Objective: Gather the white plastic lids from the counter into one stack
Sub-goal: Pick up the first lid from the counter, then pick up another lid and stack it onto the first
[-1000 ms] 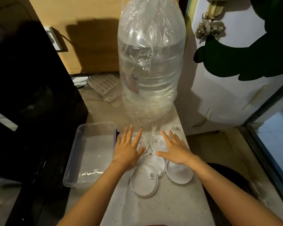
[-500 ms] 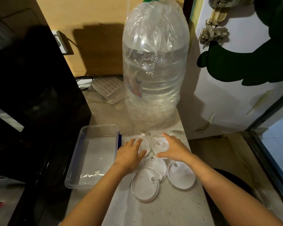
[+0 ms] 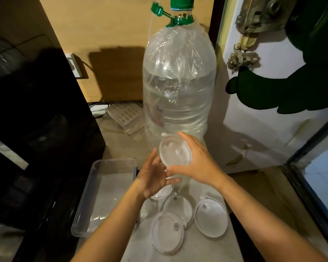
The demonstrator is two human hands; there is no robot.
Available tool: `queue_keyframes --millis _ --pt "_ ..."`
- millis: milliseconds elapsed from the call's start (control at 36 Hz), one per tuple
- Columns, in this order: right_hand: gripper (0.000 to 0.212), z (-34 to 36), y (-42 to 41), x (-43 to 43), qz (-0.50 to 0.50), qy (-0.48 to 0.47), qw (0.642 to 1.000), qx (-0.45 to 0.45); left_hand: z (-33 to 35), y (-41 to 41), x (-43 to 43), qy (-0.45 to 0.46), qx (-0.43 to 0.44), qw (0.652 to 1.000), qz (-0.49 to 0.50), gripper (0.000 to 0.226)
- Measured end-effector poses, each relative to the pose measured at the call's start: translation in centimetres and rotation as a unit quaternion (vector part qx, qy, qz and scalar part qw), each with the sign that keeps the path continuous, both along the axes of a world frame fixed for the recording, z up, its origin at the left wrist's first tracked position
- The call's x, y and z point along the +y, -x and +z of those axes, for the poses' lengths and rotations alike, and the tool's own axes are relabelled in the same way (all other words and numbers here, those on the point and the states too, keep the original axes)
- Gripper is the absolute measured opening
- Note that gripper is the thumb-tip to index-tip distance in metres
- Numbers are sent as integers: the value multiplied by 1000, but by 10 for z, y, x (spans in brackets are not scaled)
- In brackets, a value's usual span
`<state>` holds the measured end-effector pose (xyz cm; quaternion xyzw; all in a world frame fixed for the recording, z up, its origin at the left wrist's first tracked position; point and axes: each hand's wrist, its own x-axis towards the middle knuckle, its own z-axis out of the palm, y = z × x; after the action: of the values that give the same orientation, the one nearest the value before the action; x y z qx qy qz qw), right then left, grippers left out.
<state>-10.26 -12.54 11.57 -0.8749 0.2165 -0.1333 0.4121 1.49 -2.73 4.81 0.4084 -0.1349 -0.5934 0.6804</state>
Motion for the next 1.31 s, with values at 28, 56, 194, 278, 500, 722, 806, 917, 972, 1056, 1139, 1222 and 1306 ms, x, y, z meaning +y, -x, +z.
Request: queue_keyframes --millis 28,56,194,278,500,722,806,917,972,1056,1139,1222,1306 --pt "100 2 -1 4 10 2 1000 0 1 0 0 33 30 999 -6 92" --pt "100 3 -2 7 19 3 1000 1 4 1 0 65 59 996 -12 89" --pt "103 4 -9 21 51 28 998 11 11 2 4 132 130 983 8 76" --pt "103 3 -12 26 61 44 997 24 12 0 7 133 132 982 20 76" --pt "102 -3 -18 28 88 56 993 50 5 -13 16 165 154 974 32 69" --pt "82 -29 -23 6 50 13 996 66 6 -40 38 132 97 984 77 89" --pt "87 -50 -26 2 51 39 988 143 8 -44 43 122 87 984 95 87" --pt "101 -75 -32 13 74 93 966 231 8 -45 45 115 76 986 95 87" --pt "104 -86 -35 21 76 107 958 254 9 -43 46 116 88 985 93 87" --pt "100 -101 -42 32 87 140 945 284 10 -40 45 113 98 985 87 88" --pt "103 -114 -50 39 91 170 930 314 11 -38 45 105 95 987 81 89" --pt "101 -121 -57 42 82 176 926 325 12 -35 46 94 99 987 81 95" --pt "92 -125 -59 41 73 178 927 322 11 -34 46 78 96 989 80 109"
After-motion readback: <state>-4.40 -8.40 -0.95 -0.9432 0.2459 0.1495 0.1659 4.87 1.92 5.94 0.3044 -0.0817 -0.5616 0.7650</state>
